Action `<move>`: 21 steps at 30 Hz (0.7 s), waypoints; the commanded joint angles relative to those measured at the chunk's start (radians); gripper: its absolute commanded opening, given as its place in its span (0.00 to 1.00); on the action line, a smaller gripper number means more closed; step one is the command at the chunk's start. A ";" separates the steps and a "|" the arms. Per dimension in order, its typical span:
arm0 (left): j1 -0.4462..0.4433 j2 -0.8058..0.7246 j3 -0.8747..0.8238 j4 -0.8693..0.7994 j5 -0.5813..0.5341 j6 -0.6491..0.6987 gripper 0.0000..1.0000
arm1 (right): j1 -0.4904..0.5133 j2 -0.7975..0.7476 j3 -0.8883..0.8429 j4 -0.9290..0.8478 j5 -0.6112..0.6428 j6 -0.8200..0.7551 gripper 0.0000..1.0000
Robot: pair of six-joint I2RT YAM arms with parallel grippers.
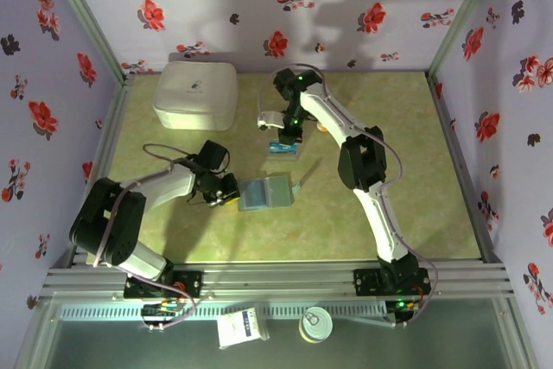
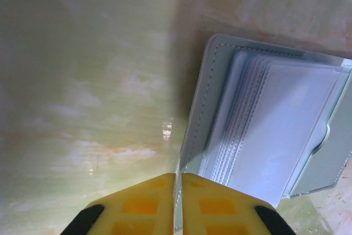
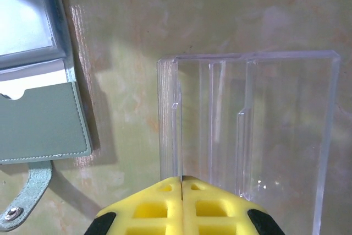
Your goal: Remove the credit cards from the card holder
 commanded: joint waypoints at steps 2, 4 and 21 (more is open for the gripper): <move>0.006 0.028 0.031 0.002 0.014 0.022 0.10 | -0.013 0.030 0.028 -0.059 -0.052 -0.002 0.00; 0.005 0.030 0.035 -0.003 0.014 0.026 0.10 | -0.013 0.038 0.028 -0.061 -0.060 0.002 0.00; 0.005 0.058 0.073 -0.018 0.005 0.039 0.09 | -0.039 0.057 0.081 -0.091 -0.116 0.059 0.30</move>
